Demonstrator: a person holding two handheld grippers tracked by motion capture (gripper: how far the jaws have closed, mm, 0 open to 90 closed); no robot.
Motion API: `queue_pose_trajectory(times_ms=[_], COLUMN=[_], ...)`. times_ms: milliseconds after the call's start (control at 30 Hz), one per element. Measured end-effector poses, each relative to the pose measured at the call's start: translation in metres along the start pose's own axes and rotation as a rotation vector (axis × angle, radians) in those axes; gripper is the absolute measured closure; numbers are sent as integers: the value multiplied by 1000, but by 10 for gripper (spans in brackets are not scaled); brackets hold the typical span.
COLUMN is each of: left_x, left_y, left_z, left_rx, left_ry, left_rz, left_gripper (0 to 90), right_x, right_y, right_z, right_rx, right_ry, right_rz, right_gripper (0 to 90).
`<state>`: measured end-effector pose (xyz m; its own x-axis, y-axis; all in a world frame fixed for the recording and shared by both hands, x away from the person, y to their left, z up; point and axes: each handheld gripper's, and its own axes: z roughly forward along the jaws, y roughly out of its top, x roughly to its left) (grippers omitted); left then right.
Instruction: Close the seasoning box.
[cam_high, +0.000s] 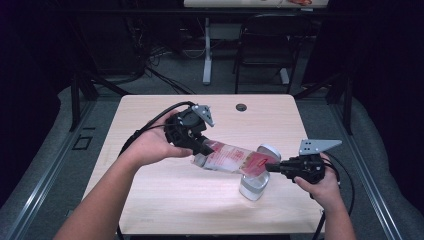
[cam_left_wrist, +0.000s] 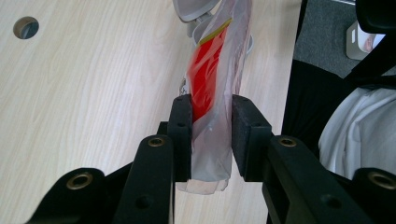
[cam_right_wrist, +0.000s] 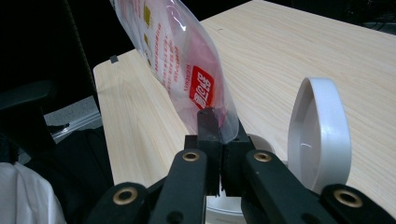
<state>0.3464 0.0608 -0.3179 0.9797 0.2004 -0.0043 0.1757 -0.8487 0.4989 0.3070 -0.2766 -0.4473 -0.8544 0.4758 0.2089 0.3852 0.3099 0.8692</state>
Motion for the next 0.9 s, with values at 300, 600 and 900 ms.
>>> queue_pose_trajectory(times_ms=[300,600,900], left_x=[-1,-1,-2], left_y=[3,7,9], left_z=[-1,-1,0], left_rx=[11,12,10], left_ry=[2,6,5], left_rz=[5,11,14], left_gripper=[715,716,717], right_x=[-1,-3,-3], right_y=[-1,-2,-2], right_z=[2,1,-2], right_rx=[12,9,10], right_ry=[-5,-4,-5], right_rz=[1,6,8], right_gripper=[890,889,890])
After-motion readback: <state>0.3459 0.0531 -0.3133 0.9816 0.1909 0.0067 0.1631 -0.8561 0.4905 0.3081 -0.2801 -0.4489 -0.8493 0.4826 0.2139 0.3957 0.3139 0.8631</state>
